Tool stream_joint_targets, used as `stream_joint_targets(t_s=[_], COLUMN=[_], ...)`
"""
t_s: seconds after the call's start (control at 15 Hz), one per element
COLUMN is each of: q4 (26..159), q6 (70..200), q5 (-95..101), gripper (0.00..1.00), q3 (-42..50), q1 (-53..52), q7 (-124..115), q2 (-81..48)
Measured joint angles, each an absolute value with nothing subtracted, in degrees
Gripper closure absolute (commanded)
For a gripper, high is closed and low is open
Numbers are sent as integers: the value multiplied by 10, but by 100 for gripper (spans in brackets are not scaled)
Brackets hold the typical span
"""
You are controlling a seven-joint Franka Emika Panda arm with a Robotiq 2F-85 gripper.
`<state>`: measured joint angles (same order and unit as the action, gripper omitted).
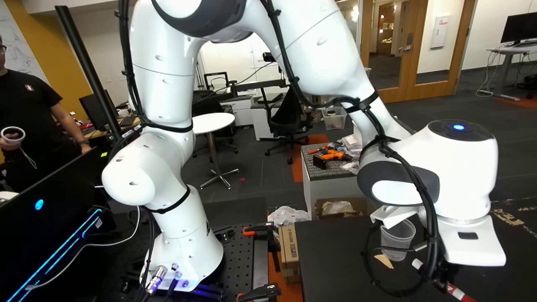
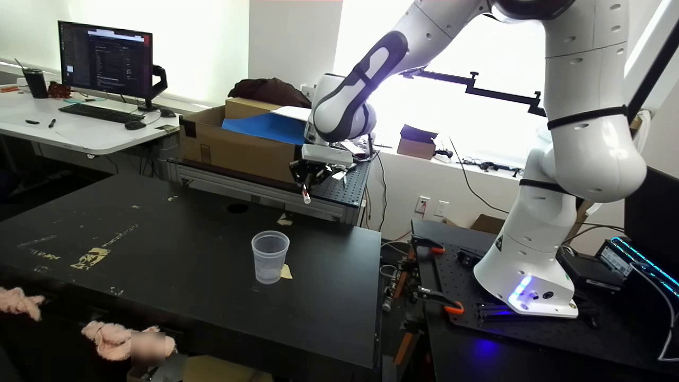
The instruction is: Put the marker in the cup
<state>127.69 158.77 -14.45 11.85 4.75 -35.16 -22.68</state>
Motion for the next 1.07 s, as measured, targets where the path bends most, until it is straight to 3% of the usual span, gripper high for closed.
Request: stream_joint_targets(t_s=[0.67, 1.07], q4=[1334, 1332], q6=[1589, 1589], q5=[-62, 72], gripper=[95, 95], q3=[118, 136], q1=[-12, -67], q7=[-340, -463], q2=[-147, -138])
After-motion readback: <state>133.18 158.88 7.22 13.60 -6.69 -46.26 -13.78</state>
